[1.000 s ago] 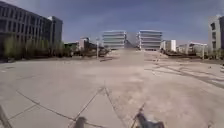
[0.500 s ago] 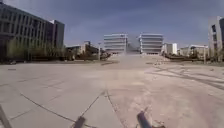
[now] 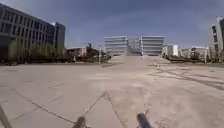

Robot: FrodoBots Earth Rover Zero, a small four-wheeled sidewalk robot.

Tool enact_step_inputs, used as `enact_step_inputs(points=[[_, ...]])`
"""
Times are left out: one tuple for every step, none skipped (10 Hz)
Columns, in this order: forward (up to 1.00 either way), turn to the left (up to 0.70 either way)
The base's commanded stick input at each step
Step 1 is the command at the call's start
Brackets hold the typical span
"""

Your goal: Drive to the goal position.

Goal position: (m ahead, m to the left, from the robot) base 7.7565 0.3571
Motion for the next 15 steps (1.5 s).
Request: enact_step_inputs(points=[[0.7,0.0],[0.7,0.0],[0.7,0.0],[0.7,0.0],[0.7,0.0],[0.7,0.0],[0.7,0.0],[0.7,0.0],[0.7,0.0],[0.7,0.0],[0.7,0.0],[0.7,0.0],[0.7,0.0],[0.7,0.0],[0.7,0.0]])
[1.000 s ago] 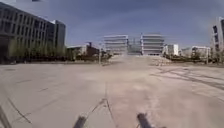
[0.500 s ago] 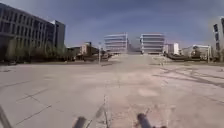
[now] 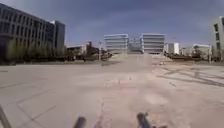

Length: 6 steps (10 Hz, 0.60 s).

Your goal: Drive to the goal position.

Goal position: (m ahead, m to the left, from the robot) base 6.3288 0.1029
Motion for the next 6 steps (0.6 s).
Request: enact_step_inputs(points=[[0.7,0.0],[0.7,0.0],[0.7,0.0],[0.7,0.0],[0.43,0.0],[0.02,0.0]])
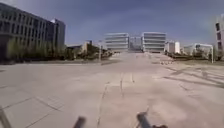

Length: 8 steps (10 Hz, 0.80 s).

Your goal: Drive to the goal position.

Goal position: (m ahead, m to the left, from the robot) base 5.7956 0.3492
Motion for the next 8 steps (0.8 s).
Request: enact_step_inputs(points=[[0.0,0.0],[0.09,0.0],[0.31,0.0],[0.68,0.0],[0.7,0.0],[0.7,0.0],[0.7,0.0],[0.7,0.0]])
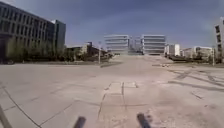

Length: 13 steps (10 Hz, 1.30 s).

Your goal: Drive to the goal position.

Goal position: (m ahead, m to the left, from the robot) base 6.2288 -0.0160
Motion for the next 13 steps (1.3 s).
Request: enact_step_inputs(points=[[0.7,0.0],[0.7,0.0],[0.7,0.0],[0.7,0.0],[0.7,0.0],[0.7,-0.19],[0.7,-0.35],[0.7,-0.35],[0.7,-0.34],[0.7,-0.3],[0.7,0.0],[0.7,0.0],[0.7,0.0]])
